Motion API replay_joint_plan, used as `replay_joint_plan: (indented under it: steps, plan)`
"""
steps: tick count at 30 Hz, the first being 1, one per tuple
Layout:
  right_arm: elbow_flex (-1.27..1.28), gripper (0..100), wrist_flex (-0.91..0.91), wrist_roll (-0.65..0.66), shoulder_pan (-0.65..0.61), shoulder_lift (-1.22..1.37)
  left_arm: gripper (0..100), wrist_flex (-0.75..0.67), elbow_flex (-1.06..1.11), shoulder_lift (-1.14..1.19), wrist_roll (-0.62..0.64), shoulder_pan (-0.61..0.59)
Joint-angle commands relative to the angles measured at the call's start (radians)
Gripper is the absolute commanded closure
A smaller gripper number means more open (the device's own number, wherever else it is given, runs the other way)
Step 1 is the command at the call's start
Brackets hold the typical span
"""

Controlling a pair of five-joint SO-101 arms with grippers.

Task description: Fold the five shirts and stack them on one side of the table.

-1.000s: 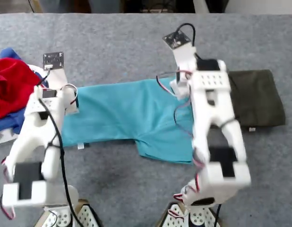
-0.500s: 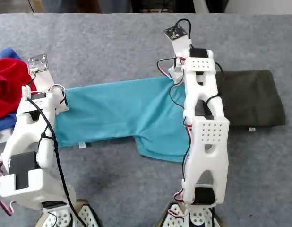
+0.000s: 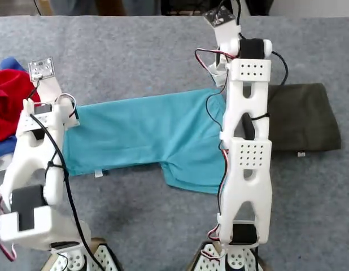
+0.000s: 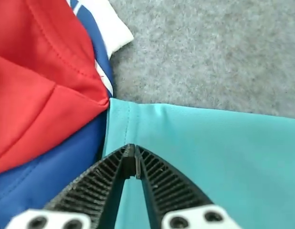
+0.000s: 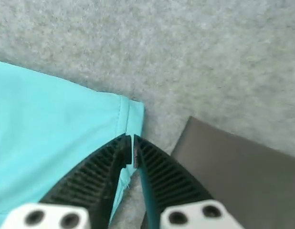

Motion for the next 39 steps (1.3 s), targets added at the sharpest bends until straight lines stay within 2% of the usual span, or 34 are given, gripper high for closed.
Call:
replay_joint_plan:
  steps: [1, 7, 10, 13, 16, 19, 25, 29, 34, 39]
  plan:
    - [0.084, 98.4, 0.015, -0.003, -0.031, -0.228, 97, 0.112, -0.056, -0.133, -0.002, 0.024]
    - [0.685, 98.4, -0.021, 0.126, -0.158, -0.659, 97, 0.328, 0.002, -0.273, -0.002, 0.099]
    - [0.972, 98.4, -0.133, 0.126, -0.153, -0.796, 97, 0.328, 0.085, -0.293, -0.003, 0.137]
    - [1.224, 98.4, -0.278, 0.129, -0.110, -0.881, 97, 0.252, 0.160, -0.262, -0.008, 0.140]
    - [1.406, 98.4, -0.400, 0.130, -0.074, -0.921, 97, 0.207, 0.205, -0.196, -0.066, 0.140]
    - [1.531, 98.4, -0.496, 0.130, -0.037, -0.923, 97, 0.204, 0.205, -0.104, -0.089, 0.122]
    - [1.758, 98.4, -0.760, 0.130, 0.026, -0.921, 97, 0.212, 0.116, 0.026, -0.080, -0.012]
    - [1.879, 98.4, -0.902, 0.129, 0.038, -0.921, 97, 0.212, 0.114, 0.034, -0.087, -0.016]
    - [1.911, 98.4, -0.901, 0.129, 0.055, -0.929, 97, 0.212, 0.116, 0.034, -0.087, -0.021]
    - [1.810, 98.4, -0.744, 0.130, 0.068, -0.972, 97, 0.212, 0.105, 0.031, -0.089, -0.016]
